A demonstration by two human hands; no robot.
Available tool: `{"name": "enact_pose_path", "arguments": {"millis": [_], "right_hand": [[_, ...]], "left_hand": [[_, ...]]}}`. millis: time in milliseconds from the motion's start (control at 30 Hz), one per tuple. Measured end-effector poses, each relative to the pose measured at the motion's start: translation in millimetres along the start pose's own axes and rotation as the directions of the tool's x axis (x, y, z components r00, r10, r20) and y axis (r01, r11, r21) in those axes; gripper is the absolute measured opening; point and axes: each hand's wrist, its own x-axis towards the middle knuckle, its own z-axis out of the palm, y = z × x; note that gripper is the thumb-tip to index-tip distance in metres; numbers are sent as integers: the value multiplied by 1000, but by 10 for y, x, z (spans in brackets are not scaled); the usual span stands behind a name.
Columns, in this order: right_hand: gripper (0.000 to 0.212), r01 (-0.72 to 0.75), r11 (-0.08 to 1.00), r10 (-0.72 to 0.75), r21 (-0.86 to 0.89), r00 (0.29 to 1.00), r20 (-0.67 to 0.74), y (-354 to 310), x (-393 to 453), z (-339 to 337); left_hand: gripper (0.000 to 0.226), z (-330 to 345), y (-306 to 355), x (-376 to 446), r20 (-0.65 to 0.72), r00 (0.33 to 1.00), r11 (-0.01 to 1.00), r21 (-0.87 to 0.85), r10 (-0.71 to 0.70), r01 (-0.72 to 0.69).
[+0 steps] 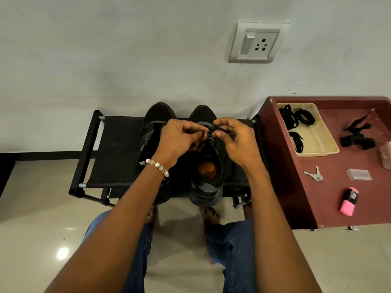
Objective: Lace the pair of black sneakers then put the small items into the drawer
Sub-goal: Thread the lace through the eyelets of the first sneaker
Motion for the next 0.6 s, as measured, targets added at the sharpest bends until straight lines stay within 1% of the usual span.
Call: {"name": "enact_pose_path", "arguments": {"millis": [67,133,167,233,267,300,333,367,400,433,467,500,533,600], "right_hand": [[16,35,999,-35,-5,997,-70,-37,15,13],[14,59,998,-57,14,993,-102,-44,36,7],[15,67,997,-64,32,993,-98,-47,45,-1],[19,83,995,-77,59,992,-96,-56,51,3],[23,73,997,-70,26,992,-100,-51,53,13],[27,46,998,-52,-53,992,-117,-49,53,18],[31,1,987,-27,-159,987,-161,-51,50,7],[33,-38,975,-12,-221,975,-222,-64,43,-13],[32,-41,976,-20,-213,961,-277,-74,41,-40],[29,-16,987,-33,-158,953,-302,-74,40,-67],[26,1,997,-25,-81,955,-295,-50,43,-82],[25,-19,1000,16,-10,968,-251,-7,54,-85],[26,-72,997,78,40,982,-175,31,62,-81],[40,-186,979,183,82,982,49,125,70,-44]], "left_hand": [[15,26,-30,45,15,996,989,114,88,-90],[17,23,-60,99,103,985,973,173,135,-152],[18,20,-77,121,155,978,972,170,137,-163],[18,58,-105,128,224,966,982,104,130,-156],[17,94,-110,122,215,969,986,83,121,-141],[17,129,-111,116,180,977,988,76,119,-134],[16,157,-122,124,132,984,989,76,120,-130],[16,177,-123,128,86,989,988,77,124,-130],[15,185,-128,139,49,991,989,70,123,-127],[15,183,-130,147,28,992,991,56,120,-121],[15,177,-130,154,17,993,992,39,116,-116],[15,171,-131,156,12,994,993,27,112,-113],[14,165,-134,157,8,994,994,20,111,-111],[12,152,-144,156,11,993,993,19,114,-114]]}}
